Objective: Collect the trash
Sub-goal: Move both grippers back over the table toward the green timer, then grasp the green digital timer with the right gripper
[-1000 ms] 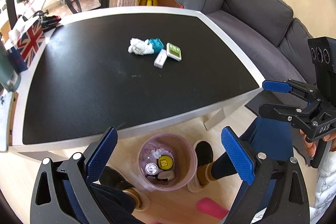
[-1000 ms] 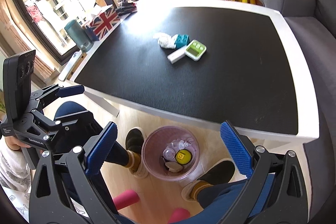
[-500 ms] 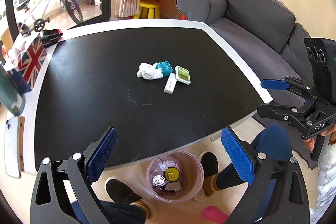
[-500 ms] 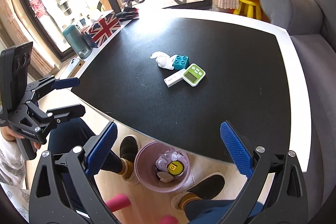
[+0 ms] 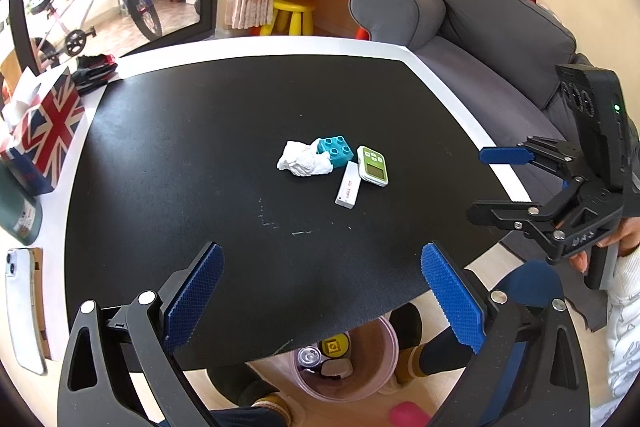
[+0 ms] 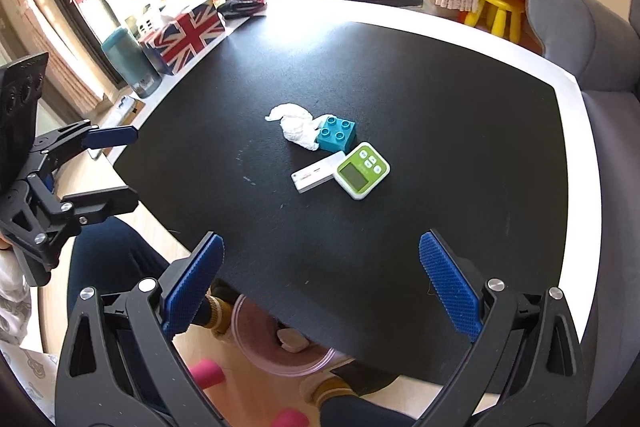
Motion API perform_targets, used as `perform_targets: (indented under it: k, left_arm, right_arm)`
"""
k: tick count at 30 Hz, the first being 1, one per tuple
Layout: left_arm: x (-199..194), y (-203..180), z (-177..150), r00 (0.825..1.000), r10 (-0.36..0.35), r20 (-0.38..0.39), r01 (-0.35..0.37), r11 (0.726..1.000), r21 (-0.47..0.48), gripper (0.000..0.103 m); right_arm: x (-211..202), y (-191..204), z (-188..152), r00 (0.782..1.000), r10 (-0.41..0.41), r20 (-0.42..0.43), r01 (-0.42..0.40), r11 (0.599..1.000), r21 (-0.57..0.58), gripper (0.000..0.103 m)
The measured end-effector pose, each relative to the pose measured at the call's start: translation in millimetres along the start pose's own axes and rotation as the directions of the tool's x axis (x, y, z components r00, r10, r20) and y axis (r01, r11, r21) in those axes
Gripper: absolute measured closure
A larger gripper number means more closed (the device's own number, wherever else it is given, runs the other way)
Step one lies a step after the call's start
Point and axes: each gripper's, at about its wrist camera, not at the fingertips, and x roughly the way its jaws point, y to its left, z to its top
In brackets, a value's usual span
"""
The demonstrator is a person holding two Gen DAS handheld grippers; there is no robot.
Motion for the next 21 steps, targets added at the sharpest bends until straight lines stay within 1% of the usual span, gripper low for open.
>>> perform_targets:
  k: [8, 12, 21]
  left_arm:
    - [15, 11, 7, 1.0, 0.012, -0.022, -0.013, 1.0, -0.02, 0.008]
    - [20, 16, 10, 0.999, 0.021, -0.029, -0.022, 0.999, -0.031, 0.008]
    - [34, 25, 10, 0.998, 0.025, -0.051, -0.028, 0.998, -0.054, 0.008]
  right_arm:
    - [38, -14, 25, 0.997, 0.005, -0.074, -0.011, 0.997, -0.072, 0.006]
    - [58, -20, 36, 0.994, 0.024, -0.107, -0.037, 0.992, -0.121, 0.006]
    - [95, -23, 44, 0.982, 0.043, -0.183, -0.088, 0.966, -0.243, 0.006]
